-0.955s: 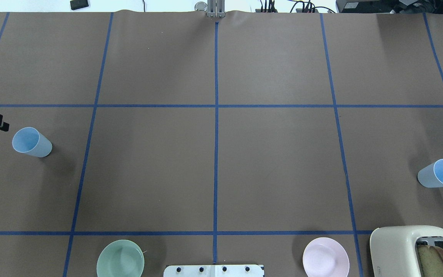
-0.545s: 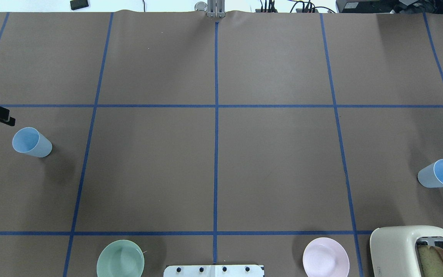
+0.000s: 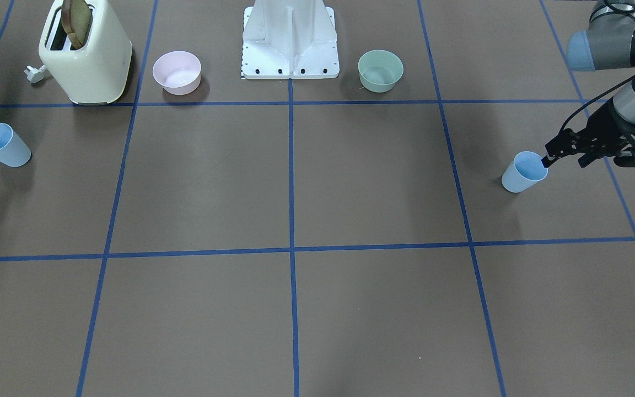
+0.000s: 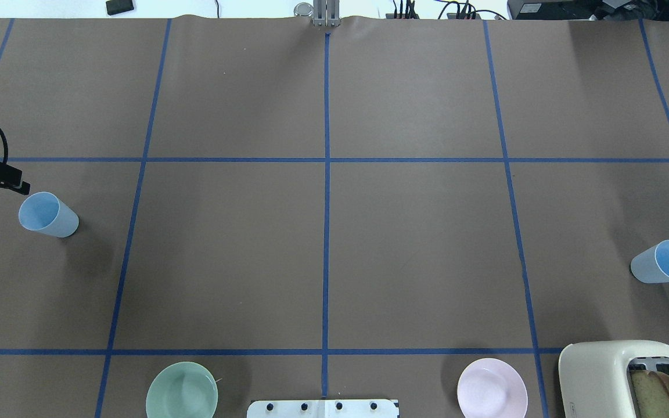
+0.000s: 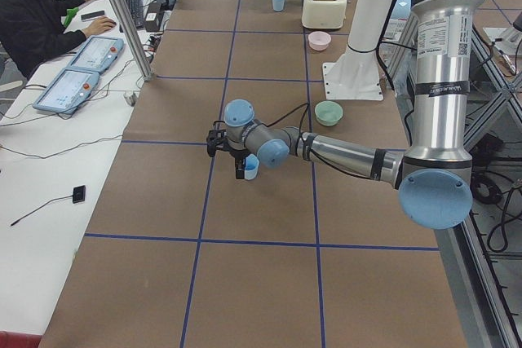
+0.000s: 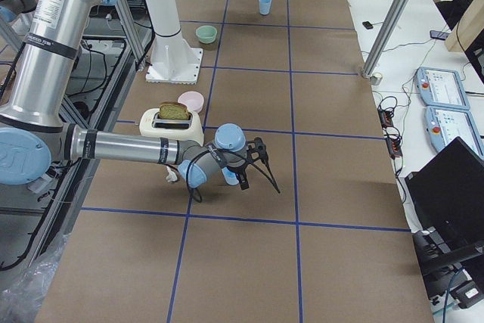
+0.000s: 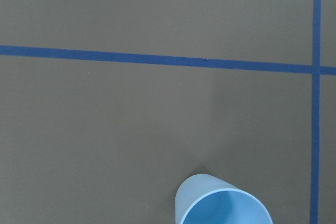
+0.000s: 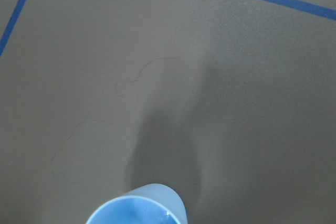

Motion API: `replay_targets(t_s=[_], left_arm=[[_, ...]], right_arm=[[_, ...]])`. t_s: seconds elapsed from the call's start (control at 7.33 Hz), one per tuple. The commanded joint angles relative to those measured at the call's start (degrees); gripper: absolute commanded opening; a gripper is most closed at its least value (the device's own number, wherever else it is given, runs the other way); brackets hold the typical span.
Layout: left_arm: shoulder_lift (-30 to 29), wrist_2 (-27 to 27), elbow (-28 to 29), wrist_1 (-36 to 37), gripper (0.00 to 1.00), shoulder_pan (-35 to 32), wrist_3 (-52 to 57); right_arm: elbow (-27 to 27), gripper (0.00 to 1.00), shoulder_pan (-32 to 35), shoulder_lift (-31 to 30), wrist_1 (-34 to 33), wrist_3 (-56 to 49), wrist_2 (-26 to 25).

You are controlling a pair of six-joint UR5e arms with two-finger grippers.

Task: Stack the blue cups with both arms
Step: 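Lower the left gripper onto one blue cup while the right lowers onto another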

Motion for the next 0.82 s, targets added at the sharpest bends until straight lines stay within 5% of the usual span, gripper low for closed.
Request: replay_targets(t_s=[0.0,0.41,0.68], left_arm=[[0.0,0.0,0.0,-0.2,0.89,1.9,-2.2],[0.1,0.0,0.1,-0.2,0.81,2.4,-1.9],[0.1,0.0,0.2,-0.2,0.79,2.4,-1.9]], right_arm=[[0.2,1.0,-0.4,0.0,0.0,0.0,-0.1],[0.4,0.98,-2.5,0.0,0.0,-0.3,-0.7],[0.4,0.87,-2.6,-0.3,0.0,-0.8,-0.7]])
